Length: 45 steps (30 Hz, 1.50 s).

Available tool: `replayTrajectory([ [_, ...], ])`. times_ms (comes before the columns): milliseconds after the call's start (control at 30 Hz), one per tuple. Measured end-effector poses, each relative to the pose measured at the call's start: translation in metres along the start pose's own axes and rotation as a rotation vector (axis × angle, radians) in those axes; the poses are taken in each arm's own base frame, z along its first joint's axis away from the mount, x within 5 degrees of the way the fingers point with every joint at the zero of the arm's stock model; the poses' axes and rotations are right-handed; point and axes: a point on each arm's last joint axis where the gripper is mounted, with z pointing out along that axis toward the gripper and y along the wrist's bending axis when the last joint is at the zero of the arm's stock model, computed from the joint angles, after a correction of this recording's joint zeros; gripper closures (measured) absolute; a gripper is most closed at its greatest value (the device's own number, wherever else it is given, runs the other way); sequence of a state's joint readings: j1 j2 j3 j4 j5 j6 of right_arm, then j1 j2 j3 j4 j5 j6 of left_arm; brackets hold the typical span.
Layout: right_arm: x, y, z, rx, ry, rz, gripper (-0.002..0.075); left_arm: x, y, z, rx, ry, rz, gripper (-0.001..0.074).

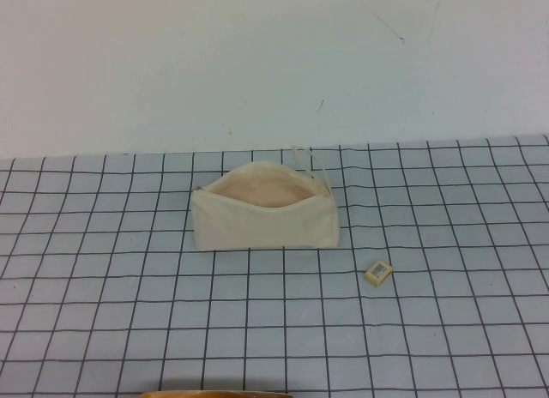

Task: Put eraser into pencil case
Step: Pick up the eraser from the table

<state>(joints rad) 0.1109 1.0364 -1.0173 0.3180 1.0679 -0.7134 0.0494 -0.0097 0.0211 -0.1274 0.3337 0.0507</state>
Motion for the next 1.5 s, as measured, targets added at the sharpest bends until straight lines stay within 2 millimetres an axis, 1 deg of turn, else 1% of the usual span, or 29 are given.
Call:
replayTrajectory([
  [133, -0.033, -0.004, 0.023, -0.021, 0.097, -0.106, 0.0729, 0.000, 0.000, 0.000, 0.000, 0.000, 0.000, 0.0736],
  [267, -0.064, -0.002, 0.057, 0.007, 0.212, -0.186, 0.0729, 0.000, 0.000, 0.000, 0.000, 0.000, 0.000, 0.0736],
  [400, -0.089, 0.014, 0.096, -0.013, 0.285, -0.268, 0.0729, 0.000, 0.000, 0.000, 0.000, 0.000, 0.000, 0.0736],
  [433, -0.094, 0.018, 0.104, -0.021, 0.294, -0.282, 0.0729, 0.000, 0.000, 0.000, 0.000, 0.000, 0.000, 0.0736],
  [500, -0.102, 0.027, 0.127, -0.047, 0.320, -0.308, 0.0729, 0.000, 0.000, 0.000, 0.000, 0.000, 0.000, 0.0736],
  [600, -0.109, 0.031, 0.160, -0.066, 0.351, -0.320, 0.0728, 0.000, 0.000, 0.000, 0.000, 0.000, 0.000, 0.0736],
  [667, -0.111, 0.030, 0.176, -0.068, 0.358, -0.321, 0.0724, 0.000, 0.000, 0.000, 0.000, 0.000, 0.000, 0.0736],
  [733, -0.114, 0.028, 0.188, -0.061, 0.357, -0.326, 0.0690, 0.000, 0.000, 0.000, 0.000, 0.000, 0.000, 0.0736],
  [800, -0.116, 0.027, 0.200, -0.054, 0.347, -0.330, 0.0617, 0.000, 0.000, 0.000, 0.000, 0.000, 0.000, 0.0736],
  [967, -0.122, 0.024, 0.227, -0.040, 0.339, -0.309, 0.0283, 0.000, 0.000, 0.000, 0.000, 0.000, 0.000, 0.0736],
  [1000, -0.122, 0.023, 0.233, -0.035, 0.347, -0.295, 0.0241, 0.000, 0.000, 0.000, 0.000, 0.000, 0.000, 0.0736],
  [1033, -0.123, 0.022, 0.238, -0.028, 0.355, -0.284, 0.0218, 0.000, 0.000, 0.000, 0.000, 0.000, 0.000, 0.0736],
  [1100, -0.124, 0.018, 0.252, -0.016, 0.371, -0.245, 0.0190, 0.000, 0.000, 0.000, 0.000, 0.000, 0.000, 0.0736],
  [1233, -0.126, 0.005, 0.277, -0.007, 0.399, -0.186, 0.0181, 0.000, 0.000, 0.000, 0.000, 0.000, 0.000, 0.0736],
  [1300, -0.127, -0.004, 0.288, -0.001, 0.409, -0.164, 0.0180, 0.000, 0.000, 0.000, 0.000, 0.000, 0.000, 0.0736],
  [1500, -0.123, -0.024, 0.311, 0.008, 0.435, -0.120, 0.0197, 0.000, 0.000, 0.000, 0.000, 0.000, 0.000, 0.0736],
])
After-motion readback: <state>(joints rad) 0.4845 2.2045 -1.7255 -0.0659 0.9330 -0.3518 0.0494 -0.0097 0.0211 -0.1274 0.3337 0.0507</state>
